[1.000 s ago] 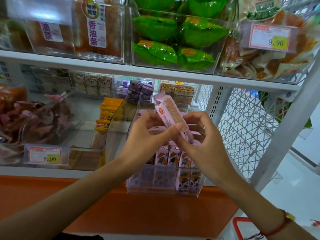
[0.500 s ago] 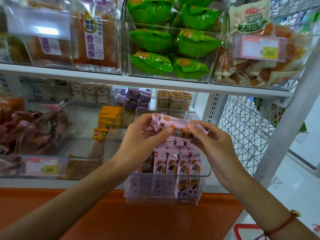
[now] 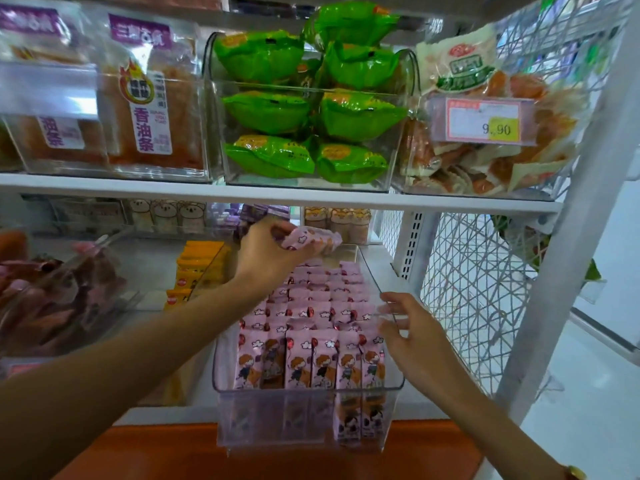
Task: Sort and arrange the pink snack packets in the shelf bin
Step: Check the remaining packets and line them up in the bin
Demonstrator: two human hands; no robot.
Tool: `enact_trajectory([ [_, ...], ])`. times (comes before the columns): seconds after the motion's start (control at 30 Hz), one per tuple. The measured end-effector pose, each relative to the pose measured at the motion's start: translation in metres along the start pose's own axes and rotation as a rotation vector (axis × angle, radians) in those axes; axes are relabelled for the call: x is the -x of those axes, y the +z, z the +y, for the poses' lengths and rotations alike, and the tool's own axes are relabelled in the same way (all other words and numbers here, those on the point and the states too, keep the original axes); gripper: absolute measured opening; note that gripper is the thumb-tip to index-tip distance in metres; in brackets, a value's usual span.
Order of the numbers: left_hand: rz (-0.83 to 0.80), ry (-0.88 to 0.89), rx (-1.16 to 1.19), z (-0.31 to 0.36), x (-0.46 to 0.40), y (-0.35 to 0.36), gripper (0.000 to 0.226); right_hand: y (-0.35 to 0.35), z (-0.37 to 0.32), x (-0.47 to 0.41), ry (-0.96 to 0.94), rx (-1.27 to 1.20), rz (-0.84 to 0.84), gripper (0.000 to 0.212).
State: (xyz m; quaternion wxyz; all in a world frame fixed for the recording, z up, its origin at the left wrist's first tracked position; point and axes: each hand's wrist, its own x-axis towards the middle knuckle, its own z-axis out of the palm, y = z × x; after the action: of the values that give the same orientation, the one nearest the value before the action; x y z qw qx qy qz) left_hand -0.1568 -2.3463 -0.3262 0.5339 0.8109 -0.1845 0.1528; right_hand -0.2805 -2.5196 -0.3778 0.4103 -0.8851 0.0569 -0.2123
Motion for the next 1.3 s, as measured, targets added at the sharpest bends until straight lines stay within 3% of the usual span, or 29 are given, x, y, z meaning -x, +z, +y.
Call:
enact_trajectory([
  [0.2, -0.113, 0.055, -0.125, -0.014, -0.045, 0.029, 0.037, -0.002, 0.005, 0.0, -0.028, -0.02, 0.002, 0.029],
  [0.43, -0.323, 0.291, -0.484, -0.02, -0.063, 0.036, 0.028, -0.015, 0.006, 0.007, -0.111, 0.068, 0.03, 0.033],
  [0.53, -0.344, 0.291, -0.556, -0.022, -0.072, 0.048, 0.043, -0.021, 0.004, 0.01, -0.187, 0.178, 0.077, 0.031],
  [0.63, -0.299, 0.231, -0.629, -0.028, -0.073, 0.064, 0.053, -0.021, 0.003, 0.012, -0.206, 0.21, 0.07, 0.031],
  [0.77, -0.068, 0.228, -0.554, -0.031, -0.069, 0.073, 0.045, -0.021, 0.007, 0.011, -0.163, 0.127, 0.045, 0.033],
  [0.83, -0.037, 0.239, -0.608, -0.031, -0.069, 0.074, 0.039, -0.021, 0.007, 0.011, -0.165, 0.109, 0.036, 0.033],
  [1.0, -0.352, 0.22, -0.89, -0.051, -0.065, 0.079, 0.033, -0.022, 0.011, 0.01, -0.182, 0.095, 0.024, 0.03],
  [1.07, -0.37, 0.232, -0.88, -0.054, -0.064, 0.079, 0.034, -0.022, 0.012, 0.01, -0.186, 0.065, 0.007, 0.029],
  [1.2, -0.188, 0.287, -0.738, -0.048, -0.067, 0.079, 0.022, -0.021, 0.017, 0.008, -0.169, -0.021, -0.054, 0.022],
  [1.3, -0.37, 0.295, -0.747, -0.045, -0.069, 0.081, 0.022, -0.021, 0.019, 0.009, -0.154, -0.088, -0.086, 0.024],
])
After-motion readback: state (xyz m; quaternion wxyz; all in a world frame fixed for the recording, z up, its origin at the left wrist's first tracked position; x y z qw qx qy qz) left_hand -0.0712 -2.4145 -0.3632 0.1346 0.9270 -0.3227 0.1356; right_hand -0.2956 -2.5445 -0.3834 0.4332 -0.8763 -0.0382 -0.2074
